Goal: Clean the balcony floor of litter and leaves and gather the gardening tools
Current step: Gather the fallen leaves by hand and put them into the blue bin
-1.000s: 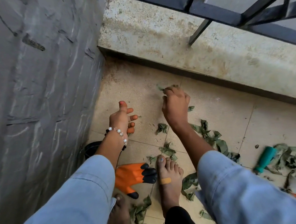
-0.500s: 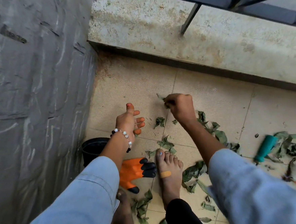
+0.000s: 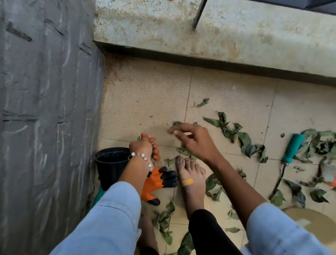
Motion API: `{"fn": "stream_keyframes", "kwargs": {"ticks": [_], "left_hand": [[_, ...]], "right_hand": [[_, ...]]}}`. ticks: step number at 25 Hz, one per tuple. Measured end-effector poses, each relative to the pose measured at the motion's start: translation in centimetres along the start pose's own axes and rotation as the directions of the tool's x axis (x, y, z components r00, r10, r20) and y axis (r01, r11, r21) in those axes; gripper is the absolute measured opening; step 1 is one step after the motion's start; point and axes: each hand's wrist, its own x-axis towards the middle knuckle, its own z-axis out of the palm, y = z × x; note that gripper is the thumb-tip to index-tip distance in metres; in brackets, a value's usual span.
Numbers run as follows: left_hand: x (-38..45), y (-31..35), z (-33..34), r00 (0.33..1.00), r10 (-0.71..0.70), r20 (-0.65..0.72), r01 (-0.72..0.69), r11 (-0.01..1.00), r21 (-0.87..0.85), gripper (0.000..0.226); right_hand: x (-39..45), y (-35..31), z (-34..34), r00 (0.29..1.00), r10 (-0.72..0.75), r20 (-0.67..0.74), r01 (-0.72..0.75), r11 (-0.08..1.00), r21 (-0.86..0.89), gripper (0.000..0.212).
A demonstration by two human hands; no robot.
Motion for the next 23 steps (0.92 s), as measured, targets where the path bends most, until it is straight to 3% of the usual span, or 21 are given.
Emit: {"fn": "stream_keyframes", "kwargs": {"ticks": [1, 3, 4, 6, 8, 10, 12, 14, 16, 19, 23], "left_hand": [[0.3, 0.1, -0.6, 1.0, -0.006, 0.018, 0.006, 1.0, 0.016, 0.042], [0.6, 0.2, -1.6, 0.999, -0.017, 0.046, 0.015, 0.998, 0.057, 0.047], [0.6, 0.3, -1.9, 0.998, -0.023, 0.062, 0.019, 0.998, 0.064, 0.049], [0.8, 0.0, -2.0, 0.995, -0.026, 0.092, 0.021, 0.998, 0.055, 0.054], [0.9, -0.5, -1.9, 0.994, -0.008, 0.109, 0.003, 0.999, 0.045, 0.059], [1.0, -0.9, -1.8, 0.994, 0.016, 0.109, -0.022, 0.999, 0.047, 0.061], [1.0, -0.9, -1.8, 0.993, 0.017, 0.116, -0.024, 0.998, 0.062, 0.063], [1.0, -0.6, -1.6, 0.992, 0.022, 0.128, -0.031, 0.997, 0.069, 0.062], [1.2, -0.3, -1.2, 0.99, 0.042, 0.136, -0.049, 0.998, 0.047, 0.059], [2.0, -0.1, -0.2, 0.987, 0.089, 0.135, -0.093, 0.995, 0.024, 0.054], [2.8, -0.5, 0.8, 0.983, 0.142, 0.119, -0.145, 0.989, 0.019, 0.051]], "right_hand": [[0.8, 1.6, 0.1, 0.999, 0.027, -0.03, -0.031, 0.988, -0.15, 0.02], [2.3, 4.3, 1.2, 0.99, 0.052, 0.128, 0.023, 0.851, -0.524, 0.031], [2.7, 4.9, 2.0, 0.972, 0.088, 0.216, 0.069, 0.778, -0.624, 0.035], [2.9, 5.6, 4.0, 0.962, 0.111, 0.251, 0.108, 0.689, -0.717, 0.032], [3.2, 6.2, 5.0, 0.973, 0.058, 0.221, 0.131, 0.65, -0.749, 0.026], [3.5, 6.3, 4.9, 0.994, 0.013, 0.112, 0.065, 0.747, -0.662, 0.024], [4.0, 6.2, 3.3, 0.994, 0.04, -0.106, -0.09, 0.84, -0.535, 0.022], [4.6, 6.2, 0.4, 0.938, 0.078, -0.338, -0.228, 0.872, -0.432, 0.023], [5.7, 6.6, -2.4, 0.893, 0.097, -0.439, -0.294, 0.865, -0.407, 0.029], [7.3, 7.1, -3.5, 0.955, 0.055, -0.291, -0.23, 0.758, -0.61, 0.044], [7.6, 7.7, -2.6, 0.988, 0.007, -0.155, -0.124, 0.638, -0.76, 0.033]]}}
